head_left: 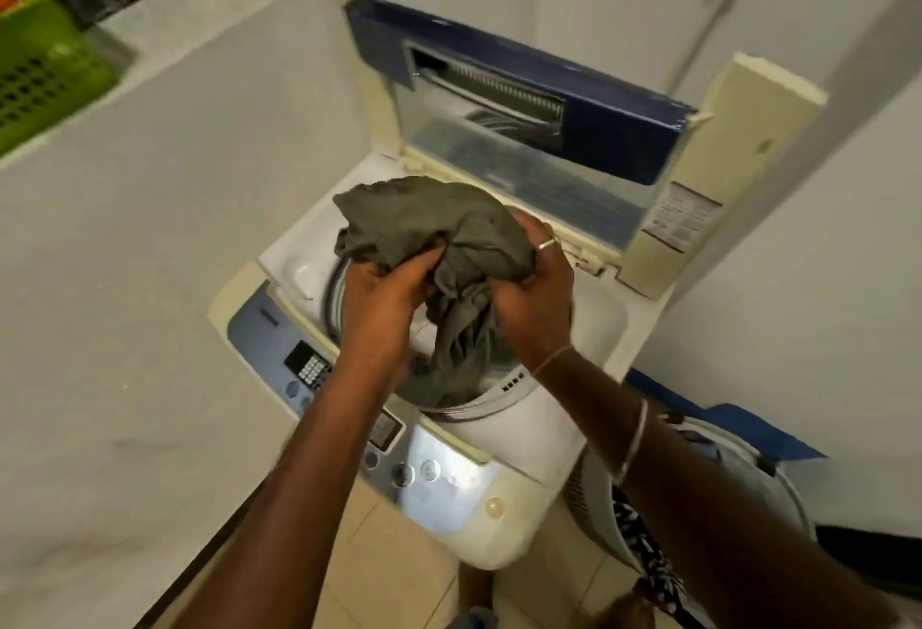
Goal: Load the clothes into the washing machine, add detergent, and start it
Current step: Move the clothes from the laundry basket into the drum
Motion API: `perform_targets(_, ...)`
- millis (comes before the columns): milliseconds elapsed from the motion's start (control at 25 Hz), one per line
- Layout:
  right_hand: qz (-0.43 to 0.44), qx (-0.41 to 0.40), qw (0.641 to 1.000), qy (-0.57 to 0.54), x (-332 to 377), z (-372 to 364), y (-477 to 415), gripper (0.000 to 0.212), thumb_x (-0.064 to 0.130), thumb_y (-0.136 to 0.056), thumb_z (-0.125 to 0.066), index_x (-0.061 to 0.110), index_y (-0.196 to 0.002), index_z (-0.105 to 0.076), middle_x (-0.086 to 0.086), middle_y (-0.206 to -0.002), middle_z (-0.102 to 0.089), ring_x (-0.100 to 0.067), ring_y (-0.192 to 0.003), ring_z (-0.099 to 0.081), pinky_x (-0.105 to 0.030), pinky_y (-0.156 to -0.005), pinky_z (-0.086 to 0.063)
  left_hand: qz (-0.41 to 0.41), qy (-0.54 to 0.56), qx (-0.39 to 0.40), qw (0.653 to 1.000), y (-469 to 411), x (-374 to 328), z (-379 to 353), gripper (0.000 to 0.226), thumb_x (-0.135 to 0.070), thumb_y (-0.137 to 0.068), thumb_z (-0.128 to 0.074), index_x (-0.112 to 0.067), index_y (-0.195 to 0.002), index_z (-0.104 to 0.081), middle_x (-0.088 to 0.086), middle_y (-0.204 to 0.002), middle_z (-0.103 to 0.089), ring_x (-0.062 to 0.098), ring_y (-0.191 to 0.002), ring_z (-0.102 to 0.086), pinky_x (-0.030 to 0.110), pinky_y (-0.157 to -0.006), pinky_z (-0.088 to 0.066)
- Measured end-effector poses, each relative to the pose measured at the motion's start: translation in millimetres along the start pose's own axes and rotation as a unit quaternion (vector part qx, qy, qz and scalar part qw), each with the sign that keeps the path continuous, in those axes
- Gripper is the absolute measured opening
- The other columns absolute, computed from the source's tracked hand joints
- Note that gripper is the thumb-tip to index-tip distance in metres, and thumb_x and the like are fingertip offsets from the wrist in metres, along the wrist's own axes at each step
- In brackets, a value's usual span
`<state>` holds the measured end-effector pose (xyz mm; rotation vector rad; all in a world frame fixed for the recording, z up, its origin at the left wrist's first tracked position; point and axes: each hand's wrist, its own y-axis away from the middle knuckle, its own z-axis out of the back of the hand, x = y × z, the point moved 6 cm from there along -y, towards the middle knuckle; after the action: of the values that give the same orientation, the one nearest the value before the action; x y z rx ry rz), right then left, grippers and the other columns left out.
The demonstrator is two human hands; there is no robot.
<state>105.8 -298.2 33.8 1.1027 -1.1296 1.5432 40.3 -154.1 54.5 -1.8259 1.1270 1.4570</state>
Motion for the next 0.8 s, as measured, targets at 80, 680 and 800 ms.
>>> perform_targets(80,-0.045,0.030,0.996,0.067,-40.7,-40.3,-24.2,0.036,0.019,-0.085,-0.068,0.016,-0.120,-0.061,-0.010,-0.122,-0.064,-0.022,-0.114,-0.060,-0.031,-0.102,-0.045,0.084,-0.077,-0.034,0.993,-30.3,37.9,36.8,0.040,-0.021,-0.084,-0.076,-0.012,-0.121,-0.066,0.009,-0.113,-0.073,0.028,-0.100,-0.072,0.037,-0.081,-0.060)
perform_targets(680,-0.109,-0.145,0.977,0.112,-83.0,105.8,48.5,0.006,0.023,-0.097,-0.059,0.025,-0.100,-0.064,0.012,-0.083,-0.066,-0.003,-0.077,-0.063,-0.004,-0.069,-0.043,-0.068,-0.234,-0.020,0.970,48.2,107.4,-109.3,0.005,-0.030,-0.098,-0.058,-0.029,-0.101,-0.062,-0.008,-0.087,-0.068,0.018,-0.080,-0.068,0.040,-0.077,-0.058)
perform_targets(800,-0.137,-0.235,0.958,0.094,-124.1,187.2,82.7,0.007,0.026,-0.097,-0.060,0.022,-0.101,-0.064,0.006,-0.083,-0.067,-0.007,-0.075,-0.064,-0.015,-0.068,-0.051,-0.096,-0.264,0.068,0.957,88.7,144.3,-178.0,0.009,-0.028,-0.101,-0.055,-0.026,-0.107,-0.062,-0.012,-0.097,-0.067,0.012,-0.091,-0.067,0.034,-0.081,-0.058)
